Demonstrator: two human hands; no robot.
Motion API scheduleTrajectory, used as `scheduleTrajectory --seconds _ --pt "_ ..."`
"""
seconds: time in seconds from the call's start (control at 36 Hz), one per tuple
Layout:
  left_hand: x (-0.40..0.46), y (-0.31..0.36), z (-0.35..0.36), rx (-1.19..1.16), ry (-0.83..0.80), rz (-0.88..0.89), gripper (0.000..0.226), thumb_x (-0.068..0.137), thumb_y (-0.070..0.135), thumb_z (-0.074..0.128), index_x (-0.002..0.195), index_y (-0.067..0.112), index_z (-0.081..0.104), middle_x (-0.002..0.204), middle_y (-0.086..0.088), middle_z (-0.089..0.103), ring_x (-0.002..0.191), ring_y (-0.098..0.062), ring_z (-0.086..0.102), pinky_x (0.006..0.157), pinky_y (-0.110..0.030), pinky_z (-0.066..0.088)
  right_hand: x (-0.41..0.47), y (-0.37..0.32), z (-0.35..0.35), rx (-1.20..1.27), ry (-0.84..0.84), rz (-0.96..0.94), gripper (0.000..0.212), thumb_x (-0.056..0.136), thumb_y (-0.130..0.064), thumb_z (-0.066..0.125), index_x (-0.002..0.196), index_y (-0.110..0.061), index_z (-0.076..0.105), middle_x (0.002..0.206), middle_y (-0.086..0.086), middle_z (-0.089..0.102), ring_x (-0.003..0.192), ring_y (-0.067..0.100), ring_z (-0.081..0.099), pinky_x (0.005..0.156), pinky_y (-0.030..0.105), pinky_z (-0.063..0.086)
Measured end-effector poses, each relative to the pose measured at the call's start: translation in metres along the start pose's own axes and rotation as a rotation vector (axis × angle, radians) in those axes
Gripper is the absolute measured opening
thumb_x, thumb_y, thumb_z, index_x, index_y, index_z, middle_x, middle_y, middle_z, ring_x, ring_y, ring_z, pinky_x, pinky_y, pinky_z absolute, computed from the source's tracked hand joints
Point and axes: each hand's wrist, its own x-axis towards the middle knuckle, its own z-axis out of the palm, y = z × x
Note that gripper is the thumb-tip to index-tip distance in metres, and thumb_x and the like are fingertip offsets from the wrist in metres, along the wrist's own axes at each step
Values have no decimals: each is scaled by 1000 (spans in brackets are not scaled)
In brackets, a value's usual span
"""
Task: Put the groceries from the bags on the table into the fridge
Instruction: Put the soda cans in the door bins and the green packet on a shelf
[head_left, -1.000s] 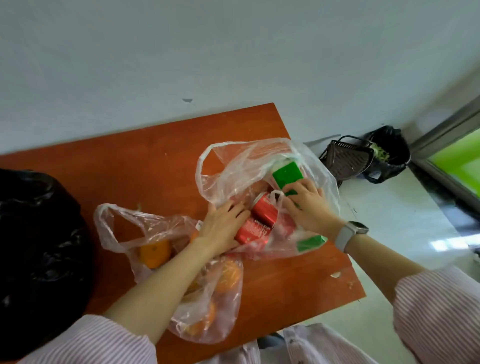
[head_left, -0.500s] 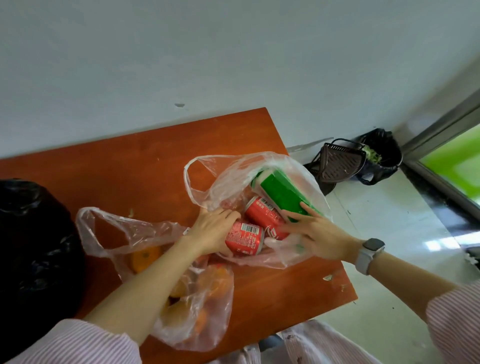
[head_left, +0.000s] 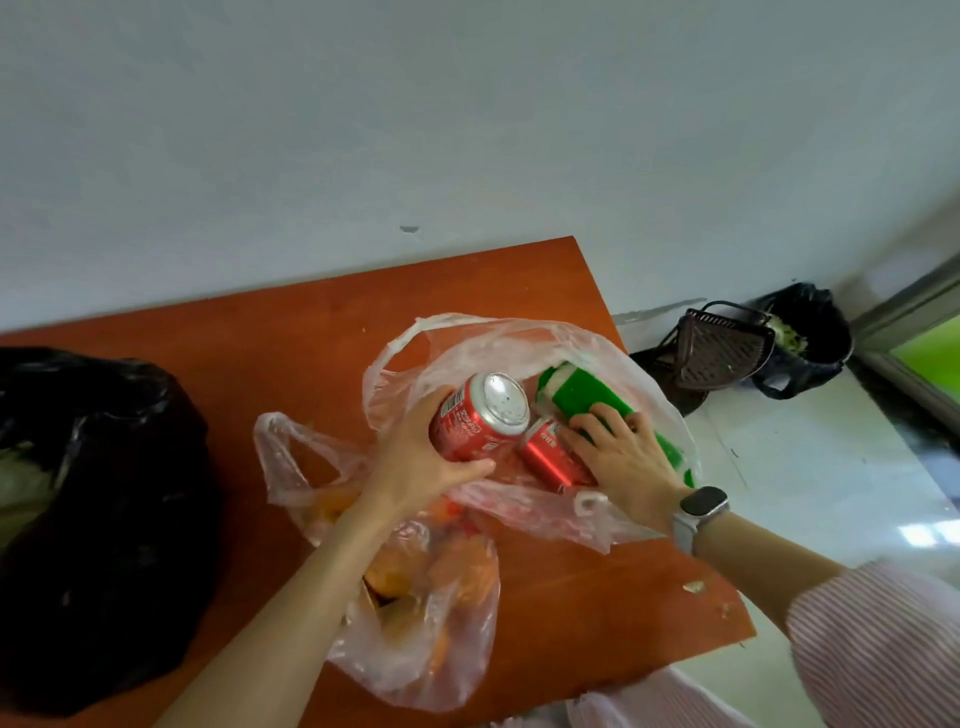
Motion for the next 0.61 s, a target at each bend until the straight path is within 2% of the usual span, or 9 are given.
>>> scheduleTrajectory --seconds 0.03,0.11,0.17,0.22,0.28,0.36,0.44,0.53,0.61 --pt "-1 2 -1 0 4 9 81 55 36 87 125 30 47 111 18 54 101 -3 55 88 -23 46 2 -1 -1 -14 -8 10 71 85 -55 47 144 -22 25 145 3 31 134 28 24 100 44 26" --pt "-4 13 -3 92 12 65 73 57 40 85 120 36 49 104 26 48 101 0 48 95 -27 40 6 -5 2 -37 8 71 82 65 -72 60 125 -16 53 122 6 57 115 30 48 84 46 41" --pt "-6 21 -3 202 22 98 78 59 41 83 127 33 46 102 31 38 108 3 32 102 -25 23 11 -9 6 -35 65 105 86 55 -77 62 114 -14 61 110 6 61 106 30 53 78 45 43" --pt "-7 24 -1 265 29 118 82 61 40 82 132 29 43 102 33 31 108 5 21 99 -23 14 14 -16 9 -24 83 158 88 55 -76 62 115 -12 59 114 7 57 111 31 47 83 47 40" --pt "-8 24 1 299 33 111 84 62 43 81 134 28 42 110 22 36 109 4 19 100 -23 13 15 -22 10 -13 107 223 89 54 -74 64 115 -9 59 116 10 56 114 32 41 85 50 40" --pt "-8 18 2 257 69 75 85 61 45 81 134 28 42 110 18 37 119 -4 29 104 -28 21 18 -28 8 -4 41 264 92 66 -69 60 131 -7 44 136 11 40 130 33 29 99 51 29" --pt "-5 11 2 233 105 60 79 59 49 81 128 29 47 118 13 52 119 -9 35 102 -32 31 19 -29 6 -43 38 250 91 75 -66 53 140 -8 29 146 9 23 137 32 14 106 50 19" --pt "-2 8 1 235 124 51 78 57 55 78 125 31 48 120 11 54 119 -11 39 104 -39 33 20 -30 5 -56 42 261 86 78 -63 53 139 -7 31 146 10 22 137 34 13 106 50 19" --pt "-2 11 1 242 135 49 74 59 52 79 123 30 49 119 10 55 118 -10 38 99 -28 24 22 -32 5 -23 44 261 80 76 -54 57 135 -6 35 144 10 25 137 35 12 107 49 18"
